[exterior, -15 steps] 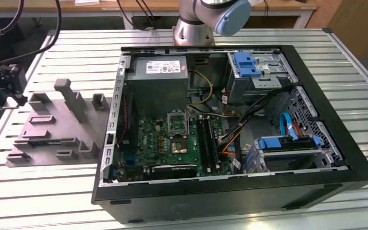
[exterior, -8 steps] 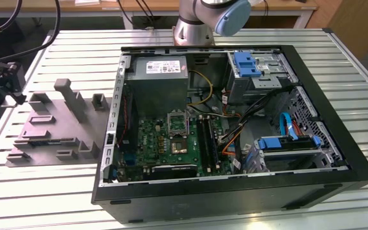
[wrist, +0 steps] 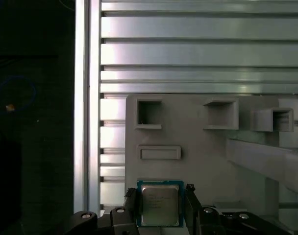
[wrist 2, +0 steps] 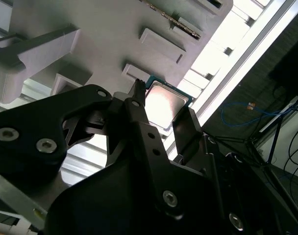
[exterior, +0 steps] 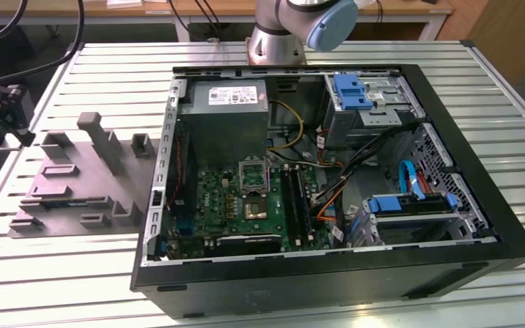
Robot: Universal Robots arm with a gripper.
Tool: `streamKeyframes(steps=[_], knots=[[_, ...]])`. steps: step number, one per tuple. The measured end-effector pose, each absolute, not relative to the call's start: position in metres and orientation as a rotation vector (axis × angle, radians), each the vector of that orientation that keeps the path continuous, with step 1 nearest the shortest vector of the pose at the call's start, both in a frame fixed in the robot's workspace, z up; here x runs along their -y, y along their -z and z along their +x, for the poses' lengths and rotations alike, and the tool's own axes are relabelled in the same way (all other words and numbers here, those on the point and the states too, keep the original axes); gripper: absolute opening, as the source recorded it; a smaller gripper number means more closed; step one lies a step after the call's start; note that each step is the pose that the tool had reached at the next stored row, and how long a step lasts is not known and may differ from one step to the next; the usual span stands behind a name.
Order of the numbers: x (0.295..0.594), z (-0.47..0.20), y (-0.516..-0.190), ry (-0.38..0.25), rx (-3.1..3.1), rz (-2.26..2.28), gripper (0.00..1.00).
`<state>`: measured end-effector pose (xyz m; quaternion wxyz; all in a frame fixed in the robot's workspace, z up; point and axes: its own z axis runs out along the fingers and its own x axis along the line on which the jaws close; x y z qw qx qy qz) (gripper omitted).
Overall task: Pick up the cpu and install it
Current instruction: 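Pick up the cpu and move it towards the insertion slot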
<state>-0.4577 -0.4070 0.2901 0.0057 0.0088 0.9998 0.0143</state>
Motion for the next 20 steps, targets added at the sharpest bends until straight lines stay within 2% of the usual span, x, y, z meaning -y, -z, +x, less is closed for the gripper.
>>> streamKeyframes(steps=[20], knots=[[0.407, -0.458, -0.303, -0.045, -3.130, 0.028, 0.47]])
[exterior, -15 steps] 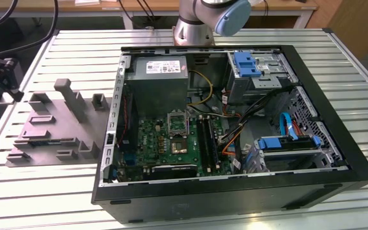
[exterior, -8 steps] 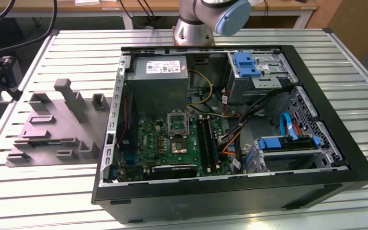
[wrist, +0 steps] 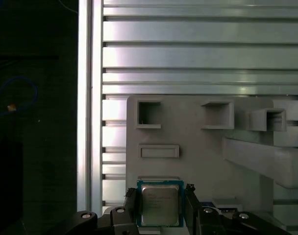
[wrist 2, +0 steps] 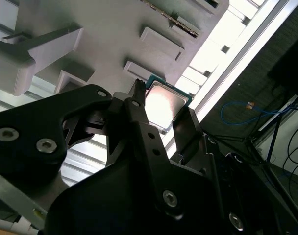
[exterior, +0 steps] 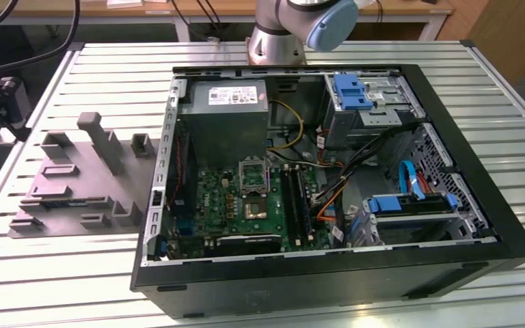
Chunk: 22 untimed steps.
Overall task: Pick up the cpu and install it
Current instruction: 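Pick up the cpu and move it towards the insertion slot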
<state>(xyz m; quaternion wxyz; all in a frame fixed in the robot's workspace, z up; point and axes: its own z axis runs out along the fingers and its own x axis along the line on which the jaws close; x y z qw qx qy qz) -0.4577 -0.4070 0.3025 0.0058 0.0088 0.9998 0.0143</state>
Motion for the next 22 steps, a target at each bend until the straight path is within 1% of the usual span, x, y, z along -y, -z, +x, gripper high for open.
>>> streamKeyframes(steps=[22], knots=[[0.4070, -0.4577, -0.3129, -0.045, -3.130, 0.028, 0.47]])
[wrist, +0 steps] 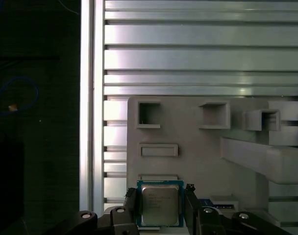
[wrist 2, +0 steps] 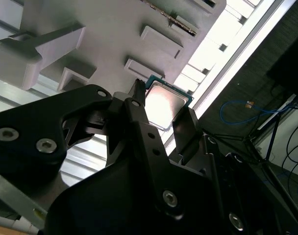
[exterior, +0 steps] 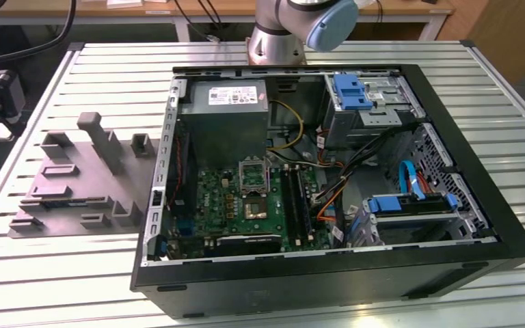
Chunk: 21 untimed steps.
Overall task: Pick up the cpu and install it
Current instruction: 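Pick up the cpu and move it towards the insertion slot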
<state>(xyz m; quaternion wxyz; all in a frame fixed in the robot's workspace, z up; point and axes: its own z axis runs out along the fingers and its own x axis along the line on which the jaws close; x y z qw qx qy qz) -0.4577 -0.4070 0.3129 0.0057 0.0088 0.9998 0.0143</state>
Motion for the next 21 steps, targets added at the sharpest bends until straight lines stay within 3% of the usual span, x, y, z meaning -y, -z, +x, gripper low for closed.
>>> streamKeyframes(steps=[21], knots=[[0.4070, -0.4577, -0.3179, -0.045, -3.130, 0.028, 0.47]])
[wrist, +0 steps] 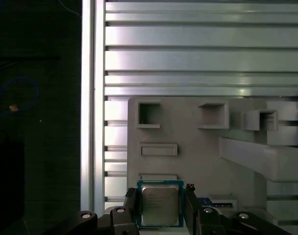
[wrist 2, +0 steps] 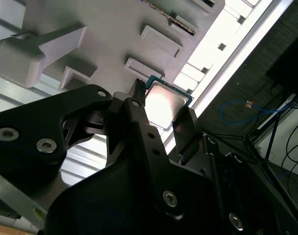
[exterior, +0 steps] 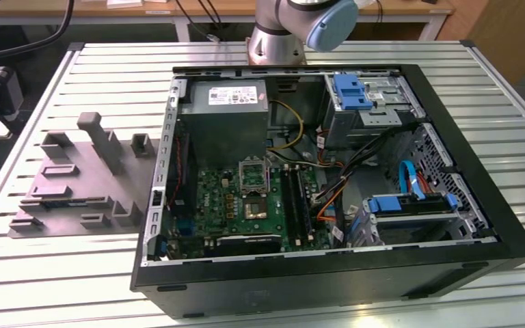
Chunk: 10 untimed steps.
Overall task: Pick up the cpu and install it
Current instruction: 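Pick up the cpu and move it towards the insertion slot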
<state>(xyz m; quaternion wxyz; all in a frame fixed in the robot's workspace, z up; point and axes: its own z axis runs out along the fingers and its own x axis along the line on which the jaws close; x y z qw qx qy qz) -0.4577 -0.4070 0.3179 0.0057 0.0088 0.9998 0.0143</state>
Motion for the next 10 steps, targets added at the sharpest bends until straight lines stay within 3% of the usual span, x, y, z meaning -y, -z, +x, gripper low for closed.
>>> streamKeyframes(steps=[10], knots=[[0.4070, -0.4577, -0.3222, -0.045, -3.130, 0.028, 0.47]])
